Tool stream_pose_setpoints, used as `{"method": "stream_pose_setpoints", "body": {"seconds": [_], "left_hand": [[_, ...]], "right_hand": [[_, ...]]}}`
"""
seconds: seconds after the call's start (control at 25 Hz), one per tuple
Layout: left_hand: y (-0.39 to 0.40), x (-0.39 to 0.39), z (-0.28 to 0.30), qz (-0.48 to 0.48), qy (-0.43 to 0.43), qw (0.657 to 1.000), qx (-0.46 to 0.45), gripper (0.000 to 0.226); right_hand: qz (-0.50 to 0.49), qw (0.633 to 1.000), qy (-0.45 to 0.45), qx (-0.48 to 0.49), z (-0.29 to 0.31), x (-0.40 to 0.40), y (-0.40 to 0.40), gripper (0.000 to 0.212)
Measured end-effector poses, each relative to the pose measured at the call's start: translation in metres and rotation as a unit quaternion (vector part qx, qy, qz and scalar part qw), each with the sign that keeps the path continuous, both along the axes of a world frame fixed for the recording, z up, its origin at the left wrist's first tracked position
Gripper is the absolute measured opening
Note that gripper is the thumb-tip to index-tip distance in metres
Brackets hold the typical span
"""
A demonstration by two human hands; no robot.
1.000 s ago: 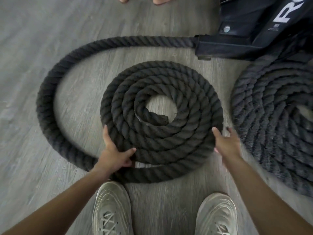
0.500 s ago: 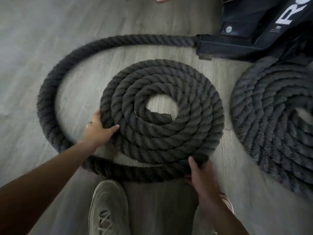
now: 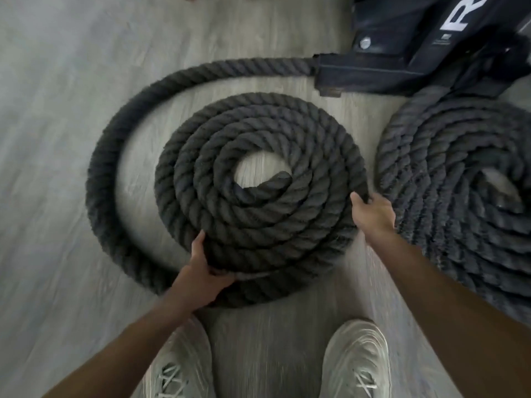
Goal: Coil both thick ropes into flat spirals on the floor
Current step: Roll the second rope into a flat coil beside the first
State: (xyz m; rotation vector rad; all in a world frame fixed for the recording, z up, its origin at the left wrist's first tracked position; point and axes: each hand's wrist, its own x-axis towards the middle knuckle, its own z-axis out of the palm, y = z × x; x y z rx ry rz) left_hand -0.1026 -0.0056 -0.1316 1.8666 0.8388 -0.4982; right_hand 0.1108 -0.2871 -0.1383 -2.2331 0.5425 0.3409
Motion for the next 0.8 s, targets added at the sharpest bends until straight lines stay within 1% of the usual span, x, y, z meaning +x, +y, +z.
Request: {"method": "stream_pose_setpoints", "body": {"seconds": [0.04, 0.08, 0.12, 0.2, 0.24, 0.32, 0.4, 0.44, 0.52, 0.56, 0.68, 0.8], "left_hand": [[-0.006, -0.004, -0.001, -0.010, 0.006, 1.000, 0.005, 0.121], [-0.005, -0.001, -0.001, -0.005, 0.010, 1.000, 0.013, 0.115], [0.000, 0.004, 0.000, -0.011, 0.014, 0.999, 0.043, 0.104], [0.018, 0.018, 0.012, -0.059, 0.030, 0.986, 0.152, 0.075], [0.029, 0.023, 0.018, -0.077, 0.021, 0.976, 0.203, 0.063], [0.054, 0.032, 0.024, -0.071, -0.029, 0.964, 0.256, 0.052], [0.081, 0.048, 0.022, -0.046, -0.034, 0.961, 0.270, 0.055], [0.092, 0.057, 0.020, -0.024, -0.022, 0.967, 0.253, 0.058], [0.103, 0.072, 0.014, 0.021, -0.010, 0.978, 0.209, 0.059], [0.104, 0.075, 0.010, 0.024, -0.009, 0.979, 0.201, 0.057], [0.096, 0.067, 0.004, 0.004, -0.017, 0.972, 0.235, 0.053], [0.075, 0.050, 0.012, -0.026, -0.005, 0.963, 0.269, 0.059]], "right_hand": [[-0.008, 1.000, 0.008, 0.012, 0.005, 0.004, 0.003, 0.054], [-0.014, 1.000, 0.008, 0.026, 0.009, 0.000, 0.005, 0.056], [-0.009, 0.999, 0.001, 0.030, 0.009, -0.013, 0.006, 0.060], [0.020, 0.999, 0.007, 0.039, 0.008, -0.058, 0.009, 0.072], [0.031, 0.998, 0.021, 0.051, 0.008, -0.086, 0.011, 0.080], [0.056, 0.992, 0.046, 0.099, 0.009, -0.141, 0.022, 0.096], [0.070, 0.983, 0.084, 0.149, 0.008, -0.180, 0.038, 0.112], [0.061, 0.979, 0.101, 0.169, 0.007, -0.189, 0.045, 0.117], [0.057, 0.977, 0.114, 0.171, 0.007, -0.190, 0.052, 0.116], [0.063, 0.977, 0.118, 0.165, 0.010, -0.185, 0.054, 0.114], [0.052, 0.975, 0.128, 0.173, 0.007, -0.169, 0.056, 0.109], [0.025, 0.970, 0.148, 0.189, 0.002, -0.137, 0.042, 0.108]]}}
